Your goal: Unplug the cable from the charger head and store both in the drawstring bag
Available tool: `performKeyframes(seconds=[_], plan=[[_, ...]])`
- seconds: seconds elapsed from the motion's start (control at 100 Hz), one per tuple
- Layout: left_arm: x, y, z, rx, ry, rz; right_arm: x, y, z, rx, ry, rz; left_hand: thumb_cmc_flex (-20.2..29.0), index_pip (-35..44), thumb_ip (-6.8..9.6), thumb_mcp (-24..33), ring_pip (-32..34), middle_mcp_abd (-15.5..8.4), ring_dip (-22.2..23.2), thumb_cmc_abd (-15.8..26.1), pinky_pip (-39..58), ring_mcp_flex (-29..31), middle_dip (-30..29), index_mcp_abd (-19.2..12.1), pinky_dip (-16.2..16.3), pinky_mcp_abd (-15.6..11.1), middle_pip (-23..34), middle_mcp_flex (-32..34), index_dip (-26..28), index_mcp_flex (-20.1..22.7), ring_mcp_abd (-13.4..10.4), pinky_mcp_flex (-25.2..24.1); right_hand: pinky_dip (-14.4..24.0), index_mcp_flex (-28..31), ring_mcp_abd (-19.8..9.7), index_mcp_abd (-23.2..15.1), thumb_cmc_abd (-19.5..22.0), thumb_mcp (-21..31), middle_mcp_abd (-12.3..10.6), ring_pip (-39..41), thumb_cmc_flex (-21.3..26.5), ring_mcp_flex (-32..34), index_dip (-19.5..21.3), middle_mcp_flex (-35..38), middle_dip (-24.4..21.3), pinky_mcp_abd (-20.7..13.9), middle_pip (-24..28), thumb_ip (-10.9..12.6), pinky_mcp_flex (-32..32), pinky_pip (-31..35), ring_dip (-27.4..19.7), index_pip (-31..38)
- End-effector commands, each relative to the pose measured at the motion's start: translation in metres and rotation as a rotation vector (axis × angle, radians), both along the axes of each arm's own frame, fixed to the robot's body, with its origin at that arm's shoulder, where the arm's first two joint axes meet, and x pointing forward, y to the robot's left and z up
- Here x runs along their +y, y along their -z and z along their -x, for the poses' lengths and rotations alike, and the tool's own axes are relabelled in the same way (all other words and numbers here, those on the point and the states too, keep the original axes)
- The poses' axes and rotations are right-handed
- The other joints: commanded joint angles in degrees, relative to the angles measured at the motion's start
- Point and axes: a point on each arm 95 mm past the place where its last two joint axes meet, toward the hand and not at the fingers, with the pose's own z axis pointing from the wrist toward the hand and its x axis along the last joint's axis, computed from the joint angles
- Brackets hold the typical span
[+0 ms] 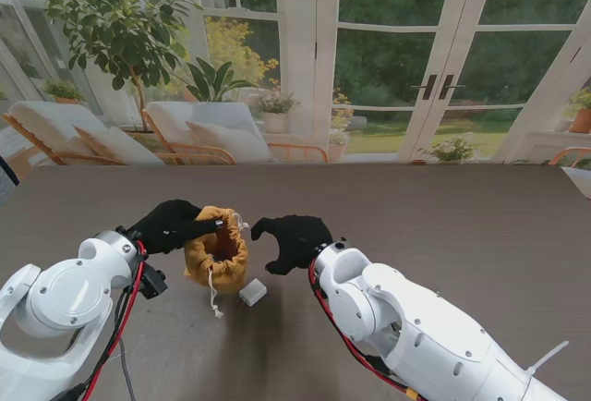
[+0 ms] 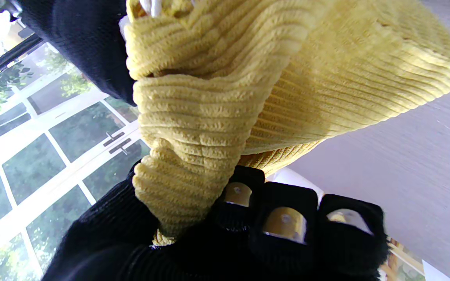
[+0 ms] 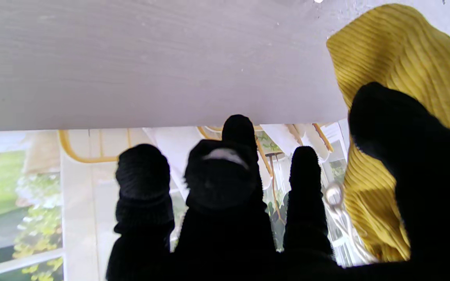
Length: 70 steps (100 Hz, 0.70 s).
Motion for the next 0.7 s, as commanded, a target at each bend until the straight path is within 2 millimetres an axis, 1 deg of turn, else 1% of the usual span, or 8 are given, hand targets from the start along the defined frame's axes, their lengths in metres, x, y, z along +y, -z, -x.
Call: performKeyframes(seconds=[0.0,0.14,0.18,0.3,0.62,0.69], plan=[[-0.001,-0.001,0.004,0.007,0.011,0.002,0.007,0.008,0.002,0.024,-0.012,0.014,2.0,-0.7,-0.24,-0.4,1.4,-0.2,1.1,3.4,3.6,-0.8,1.5,7.4,1.5,0.2,0.2,-1.1,0.9,-1.1,-3.1,-0.7,2.1,0.1,-2.3,-2.1,-3.4,1.9,-1.4,1.5,1.0,1.3,0.3,-2.1,1.4,-0.8,1.7,-1.8,24.0,0.2,0.7,0.8],[0.001,-0.001,0.007,0.006,0.004,0.009,0.016,0.022,0.001,0.035,-0.024,0.037,2.0,-0.8,-0.23,-0.5,1.4,-0.1,1.2,3.4,3.4,-0.8,1.5,7.5,1.8,0.2,0.2,-1.1,0.9,-1.0,-3.1,-0.8,2.1,0.6,-2.9,-2.4,-5.0,1.8,-1.7,2.5,1.2,1.3,0.2,-1.7,2.0,-1.1,2.6,-2.2,24.3,0.5,1.2,1.2],[0.001,-0.001,0.008,0.006,0.002,0.011,0.019,0.026,0.001,0.035,-0.028,0.044,2.1,-0.8,-0.23,-0.5,1.4,-0.1,1.2,3.4,3.4,-0.8,1.5,7.5,1.9,0.2,0.2,-1.1,0.9,-1.0,-3.1,-0.8,2.2,0.8,-3.5,-2.6,-5.5,2.1,-1.8,3.6,1.2,1.3,0.0,-1.4,2.4,-1.3,3.2,-2.5,24.3,0.7,1.7,1.5],[0.001,-0.001,0.009,0.006,0.000,0.016,0.025,0.036,0.000,0.037,-0.038,0.057,2.1,-0.9,-0.22,-0.6,1.4,-0.1,1.3,3.4,3.3,-0.8,1.5,7.5,2.1,0.3,0.2,-1.1,0.9,-1.0,-3.1,-0.8,2.3,1.4,-4.3,-2.8,-6.8,2.3,-2.3,5.0,1.5,1.3,-0.1,-0.5,3.3,-1.9,4.4,-2.9,24.6,1.4,2.4,2.1],[0.001,0.000,0.011,0.009,-0.010,0.030,0.036,0.061,-0.002,0.025,-0.065,0.101,2.1,-1.0,-0.13,-0.4,1.2,0.0,1.3,3.3,3.1,-0.6,1.4,7.4,2.9,0.5,0.0,-0.9,0.8,-0.6,-2.9,-0.9,2.2,3.6,-6.7,-3.1,-12.0,3.9,-3.7,8.5,0.7,1.4,-0.5,2.3,5.4,-3.5,6.7,-4.6,25.4,4.1,4.4,3.9],[0.001,0.000,0.012,0.011,-0.011,0.033,0.038,0.066,-0.003,0.023,-0.065,0.102,2.0,-1.0,-0.13,-0.3,1.2,-0.1,1.3,3.3,3.1,-0.5,1.3,7.4,3.0,0.6,0.0,-0.9,0.8,-0.7,-2.8,-0.9,2.2,4.2,-6.9,-3.0,-12.9,4.2,-3.7,9.2,0.7,1.4,-0.5,2.8,5.6,-3.5,7.0,-4.8,25.5,4.6,4.7,4.4]])
